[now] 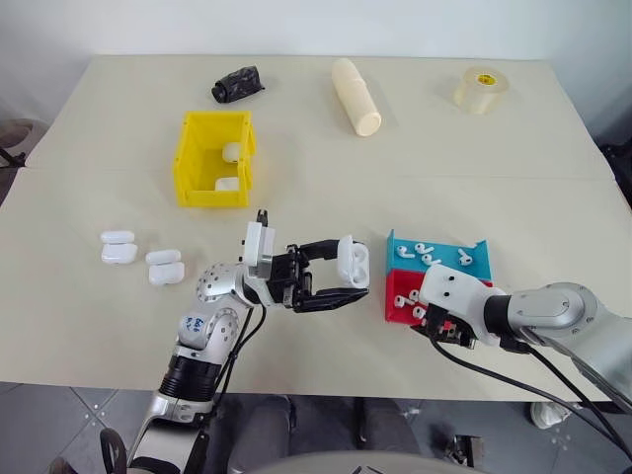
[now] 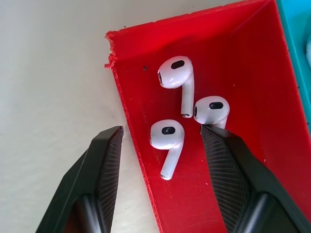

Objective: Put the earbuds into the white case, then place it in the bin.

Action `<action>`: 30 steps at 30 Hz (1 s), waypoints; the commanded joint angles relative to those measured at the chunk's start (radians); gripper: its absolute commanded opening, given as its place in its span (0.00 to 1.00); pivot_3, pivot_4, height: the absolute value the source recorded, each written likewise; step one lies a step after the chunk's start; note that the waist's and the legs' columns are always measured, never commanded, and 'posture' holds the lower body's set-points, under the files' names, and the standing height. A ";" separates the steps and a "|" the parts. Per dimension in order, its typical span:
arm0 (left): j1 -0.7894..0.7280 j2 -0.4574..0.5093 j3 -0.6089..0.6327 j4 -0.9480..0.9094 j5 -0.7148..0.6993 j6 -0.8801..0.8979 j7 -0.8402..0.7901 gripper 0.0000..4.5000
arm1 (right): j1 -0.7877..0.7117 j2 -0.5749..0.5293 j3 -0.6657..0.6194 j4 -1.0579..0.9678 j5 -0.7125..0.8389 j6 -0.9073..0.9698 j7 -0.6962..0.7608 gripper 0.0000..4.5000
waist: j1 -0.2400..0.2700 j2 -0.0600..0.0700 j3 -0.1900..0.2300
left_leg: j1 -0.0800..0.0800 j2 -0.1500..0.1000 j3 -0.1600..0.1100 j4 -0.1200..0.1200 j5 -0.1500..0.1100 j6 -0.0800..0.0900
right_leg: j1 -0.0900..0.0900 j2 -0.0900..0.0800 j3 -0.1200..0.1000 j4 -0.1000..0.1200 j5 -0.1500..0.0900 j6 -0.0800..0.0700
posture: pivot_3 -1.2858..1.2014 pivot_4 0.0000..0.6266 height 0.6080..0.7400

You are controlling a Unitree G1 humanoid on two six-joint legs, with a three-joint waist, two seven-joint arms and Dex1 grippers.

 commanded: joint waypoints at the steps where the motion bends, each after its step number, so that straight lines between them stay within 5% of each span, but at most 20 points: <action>1: 0.011 -0.006 -0.003 -0.053 -0.001 -0.017 0.006 0.63 | -0.016 0.005 0.010 -0.025 -0.018 0.006 0.013 0.58 | 0.000 0.000 0.000 | 0.000 0.000 0.000 0.000 0.000 0.000 | 0.000 0.000 0.000 0.000 0.000 0.000 | 0.52 0.24 1.00; 6: 0.014 -0.005 -0.004 -0.057 -0.001 -0.018 0.008 0.63 | -0.031 0.009 0.024 -0.021 -0.030 0.012 0.023 0.58 | -0.001 0.000 0.000 | 0.000 0.000 0.000 0.000 0.000 0.000 | 0.000 0.000 0.000 0.000 0.000 0.000 | 0.52 0.24 1.00; 11: 0.015 -0.002 -0.004 -0.061 -0.001 -0.017 0.010 0.63 | -0.037 0.020 0.033 -0.022 -0.034 0.021 0.031 0.25 | 0.000 0.000 0.000 | 0.000 0.000 0.000 0.000 0.000 0.000 | 0.000 0.000 0.000 0.000 0.000 0.000 | 0.52 0.24 1.00; 19: 0.014 0.001 -0.003 -0.064 -0.002 -0.014 0.008 0.63 | -0.036 0.035 0.033 -0.029 -0.039 0.035 0.032 0.25 | 0.000 0.000 0.000 | 0.000 0.000 0.000 0.000 0.000 0.000 | 0.000 0.000 0.000 0.000 0.000 0.000 | 0.52 0.24 1.00; 23: 0.009 0.000 -0.003 -0.058 -0.003 -0.012 0.006 0.63 | -0.027 0.037 0.029 -0.039 -0.033 0.039 0.035 0.11 | 0.000 0.000 0.000 | 0.000 0.000 0.000 0.000 0.000 0.000 | 0.000 0.000 0.000 0.000 0.000 0.000 | 0.52 0.24 1.00; 30: 0.010 0.009 0.000 -0.059 -0.007 -0.007 -0.003 0.63 | -0.017 0.031 -0.027 -0.076 -0.011 0.049 0.045 0.11 | 0.000 0.000 0.000 | 0.000 0.000 0.000 0.000 0.000 0.000 | 0.000 0.000 0.000 0.000 0.000 0.000 | 0.52 0.24 1.00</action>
